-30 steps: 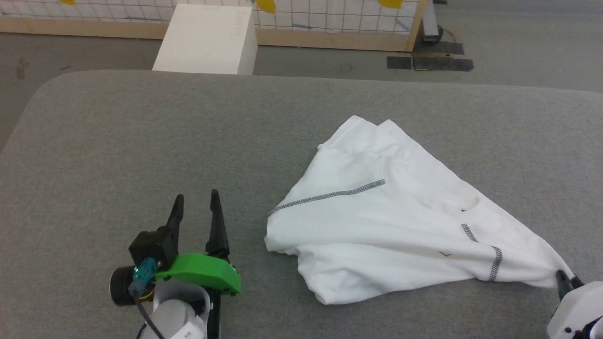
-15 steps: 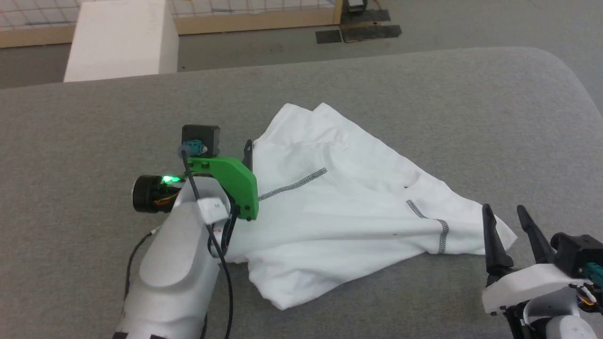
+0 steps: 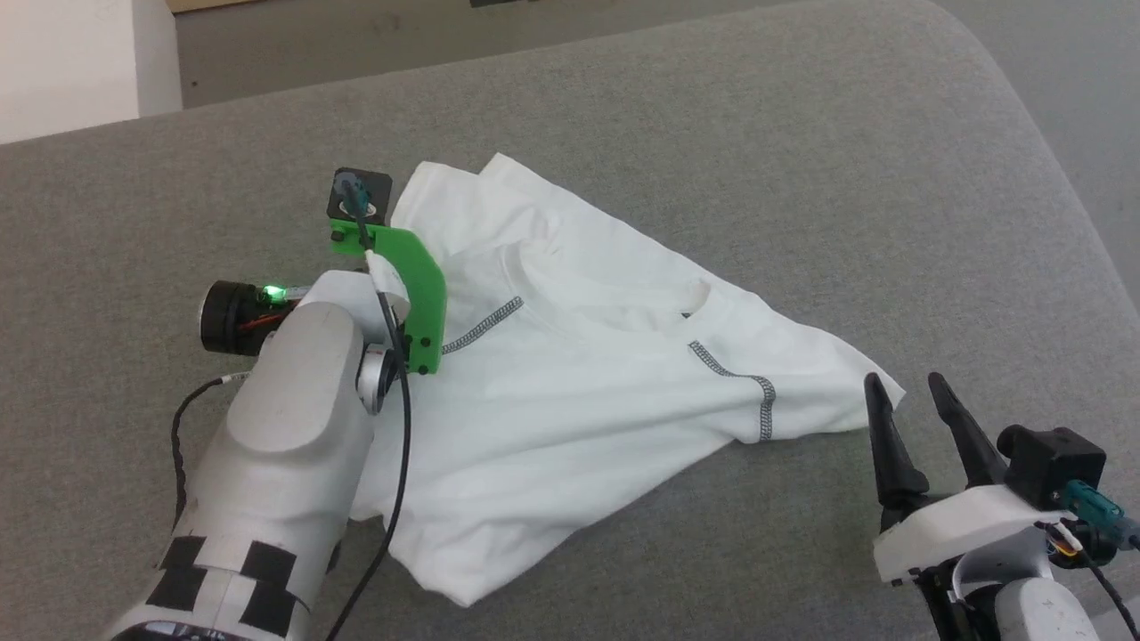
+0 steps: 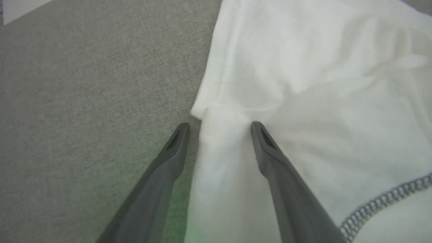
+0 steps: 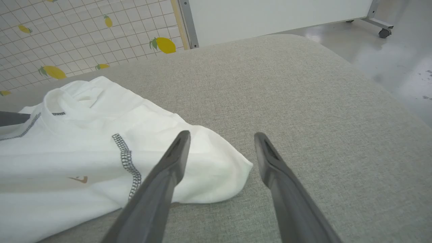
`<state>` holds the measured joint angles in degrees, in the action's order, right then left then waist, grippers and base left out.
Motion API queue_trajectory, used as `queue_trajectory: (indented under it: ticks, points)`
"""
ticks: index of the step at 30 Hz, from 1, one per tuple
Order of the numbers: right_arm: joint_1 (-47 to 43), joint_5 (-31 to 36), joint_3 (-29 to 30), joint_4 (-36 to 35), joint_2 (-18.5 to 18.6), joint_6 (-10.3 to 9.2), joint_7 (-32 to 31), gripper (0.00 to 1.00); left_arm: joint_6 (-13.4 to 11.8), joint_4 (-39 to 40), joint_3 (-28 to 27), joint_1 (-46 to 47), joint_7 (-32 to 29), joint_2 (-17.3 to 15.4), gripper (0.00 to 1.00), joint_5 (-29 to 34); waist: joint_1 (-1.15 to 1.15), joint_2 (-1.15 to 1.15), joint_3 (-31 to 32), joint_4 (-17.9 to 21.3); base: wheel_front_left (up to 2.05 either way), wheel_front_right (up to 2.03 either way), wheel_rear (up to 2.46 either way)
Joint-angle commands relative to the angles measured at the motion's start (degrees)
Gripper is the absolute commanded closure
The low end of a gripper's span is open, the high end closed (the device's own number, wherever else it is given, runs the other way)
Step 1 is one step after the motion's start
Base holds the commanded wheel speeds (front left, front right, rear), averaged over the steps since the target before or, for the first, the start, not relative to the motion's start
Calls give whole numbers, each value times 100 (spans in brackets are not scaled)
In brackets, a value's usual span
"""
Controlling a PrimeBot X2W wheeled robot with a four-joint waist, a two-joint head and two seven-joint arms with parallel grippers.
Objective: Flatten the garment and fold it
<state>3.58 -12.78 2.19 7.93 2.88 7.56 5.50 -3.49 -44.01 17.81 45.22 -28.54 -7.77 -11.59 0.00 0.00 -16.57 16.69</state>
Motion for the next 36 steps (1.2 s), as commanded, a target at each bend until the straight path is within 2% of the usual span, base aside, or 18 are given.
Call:
queue_trajectory:
  ticks: [1,4,11,17,24,27,32,33,34,35,36]
  points:
    - [98,-66,-27,-2,0,-8,-7,0,101,-89,26,30,-154,-48,100,-8,0,0,-74,65,0,0,0]
    - [85,-65,-2,-35,0,-8,-31,0,150,5,-14,-26,-14,-57,100,-97,0,0,-30,-34,0,0,0]
    - [-32,34,187,-193,0,-8,-107,0,-378,843,-475,-607,1898,-129,100,-240,0,0,316,-516,0,0,0]
    - [-212,73,329,-340,0,-8,-229,0,-699,1846,-886,-1674,2636,-254,100,-467,0,0,688,-1049,0,0,0]
    - [-379,95,437,-486,0,-8,-375,0,-1229,3163,-1405,-3280,2486,-501,100,-682,0,0,924,-1551,0,0,0]
    - [-441,107,469,-502,-1,-8,-477,0,-1359,3432,-1541,-3936,2243,-571,100,-784,0,0,978,-1713,0,0,0]
    - [-532,160,526,-498,-1,-8,-807,0,-1561,3644,-1537,-4747,1664,-479,100,-936,0,0,1033,-1904,0,0,0]
    - [-544,180,532,-495,-1,-8,-917,0,-1582,3638,-1541,-4847,1570,-459,95,-982,0,0,1034,-1937,0,0,0]
    - [-547,197,529,-498,-1,-8,-1015,0,-1582,3665,-1556,-4895,1585,-428,51,-1025,0,0,1034,-1970,0,0,0]
    - [-541,215,517,-500,-1,-8,-1096,0,-1571,3701,-1584,-4906,1692,-392,0,-1061,0,0,1030,-1994,0,0,0]
    - [-529,241,498,-505,-1,-8,-1197,0,-1538,3747,-1618,-4898,1896,-333,0,-1104,0,0,1020,-2038,0,0,0]
